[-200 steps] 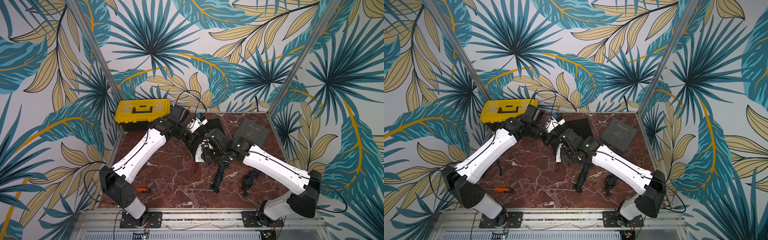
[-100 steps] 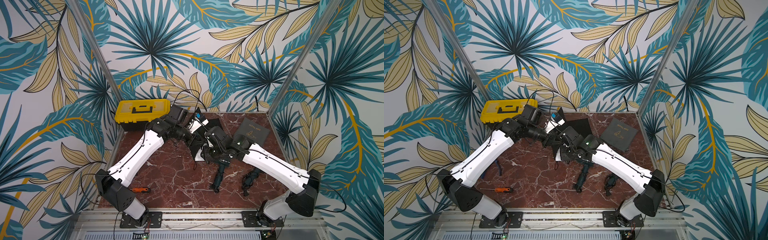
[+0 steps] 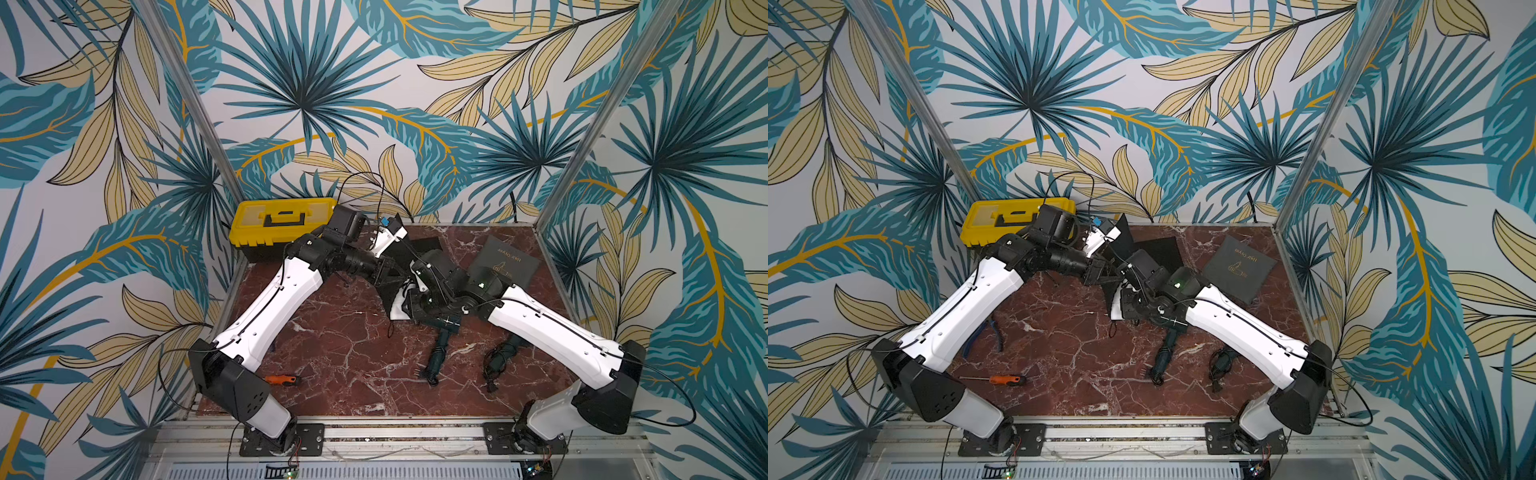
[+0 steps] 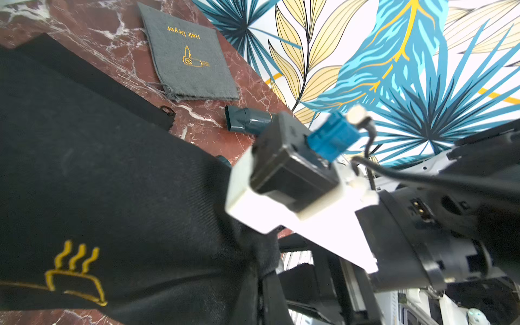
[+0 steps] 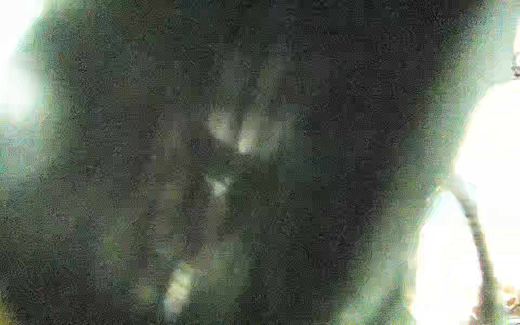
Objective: Pack away hair dryers
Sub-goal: Place the hair dryer in the drawstring bag.
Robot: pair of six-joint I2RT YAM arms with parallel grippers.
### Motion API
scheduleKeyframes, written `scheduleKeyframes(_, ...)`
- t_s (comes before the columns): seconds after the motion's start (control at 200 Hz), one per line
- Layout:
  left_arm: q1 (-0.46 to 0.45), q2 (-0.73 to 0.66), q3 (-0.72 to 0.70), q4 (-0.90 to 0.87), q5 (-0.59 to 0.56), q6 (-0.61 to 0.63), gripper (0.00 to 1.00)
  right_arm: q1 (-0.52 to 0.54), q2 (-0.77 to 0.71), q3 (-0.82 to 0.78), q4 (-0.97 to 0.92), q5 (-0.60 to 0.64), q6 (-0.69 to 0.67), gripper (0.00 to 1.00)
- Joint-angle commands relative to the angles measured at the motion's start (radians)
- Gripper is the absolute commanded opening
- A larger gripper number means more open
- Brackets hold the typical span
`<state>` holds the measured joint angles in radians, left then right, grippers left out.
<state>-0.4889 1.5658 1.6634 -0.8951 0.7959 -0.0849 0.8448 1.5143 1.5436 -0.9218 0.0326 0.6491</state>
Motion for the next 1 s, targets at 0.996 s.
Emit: scheduleKeyframes(0.996,0.122,-0.109,-0.019,0.118,0.214,-0.121,0.00,-0.001,-0.207,-0.138,0.124,0.007,-0.012,0.27)
